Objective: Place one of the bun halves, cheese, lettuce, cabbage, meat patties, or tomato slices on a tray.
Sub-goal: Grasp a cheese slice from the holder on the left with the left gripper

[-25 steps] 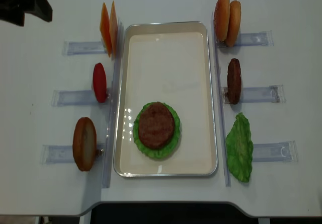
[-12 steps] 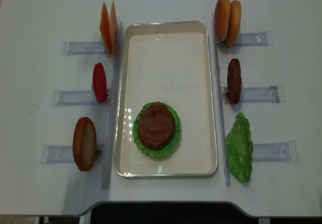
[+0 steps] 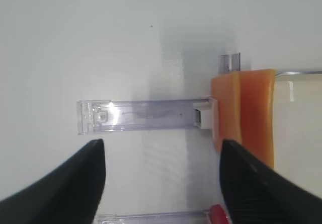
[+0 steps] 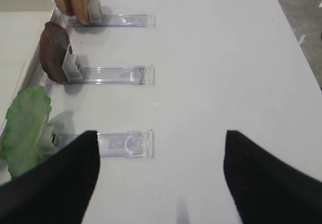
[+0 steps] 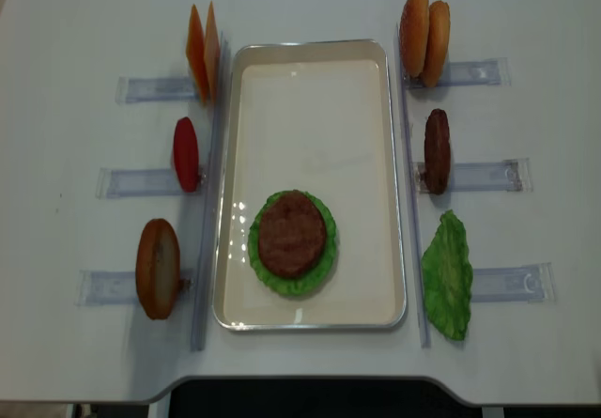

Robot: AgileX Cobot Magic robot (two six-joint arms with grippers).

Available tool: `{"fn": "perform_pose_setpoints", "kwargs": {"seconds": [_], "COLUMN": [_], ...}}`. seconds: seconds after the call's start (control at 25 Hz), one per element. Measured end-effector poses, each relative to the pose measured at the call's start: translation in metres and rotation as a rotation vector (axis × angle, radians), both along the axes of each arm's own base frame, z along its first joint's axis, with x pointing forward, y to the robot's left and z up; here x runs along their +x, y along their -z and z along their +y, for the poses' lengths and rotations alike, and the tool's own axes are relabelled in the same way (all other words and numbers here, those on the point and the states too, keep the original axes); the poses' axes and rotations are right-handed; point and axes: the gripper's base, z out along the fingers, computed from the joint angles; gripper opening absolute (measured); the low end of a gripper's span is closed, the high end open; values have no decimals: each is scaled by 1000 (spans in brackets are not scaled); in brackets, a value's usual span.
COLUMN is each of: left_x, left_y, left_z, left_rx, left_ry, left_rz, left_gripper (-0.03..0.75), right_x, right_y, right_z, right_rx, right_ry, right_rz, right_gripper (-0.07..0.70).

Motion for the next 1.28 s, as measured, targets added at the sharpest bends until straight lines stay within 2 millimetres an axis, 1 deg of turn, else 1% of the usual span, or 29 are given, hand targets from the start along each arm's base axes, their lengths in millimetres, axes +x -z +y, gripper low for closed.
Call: {"fn": "perform_pose_setpoints", "kwargs": {"seconds": [0.12,0.28,0.44,0.6,0.84,1.0,1.28], "left_x": [3,1,-2,-2,2,3,11], "left_y": [7,10,12,16,35,43,59], "left_z": [-17,-43,-62,-72,-84,-93,-99], "left_rx": [30,25,24,23,29,26,9], "left_ry": [16,30,34,24,16,20,16], "left_rz": [9,11,13,19,57,64,52], "left_gripper": [538,538,538,538,538,538,538], "right_x": [0,0,0,0,0,0,0], "right_y": [0,0,0,0,0,0,0], "right_z": [0,0,0,0,0,0,0], "right_rx": [0,0,0,0,0,1,1], "right_ry": [0,0,0,0,0,0,0], "right_rz": [0,0,0,0,0,0,0], "right_gripper": [492,492,492,492,492,492,492]}}
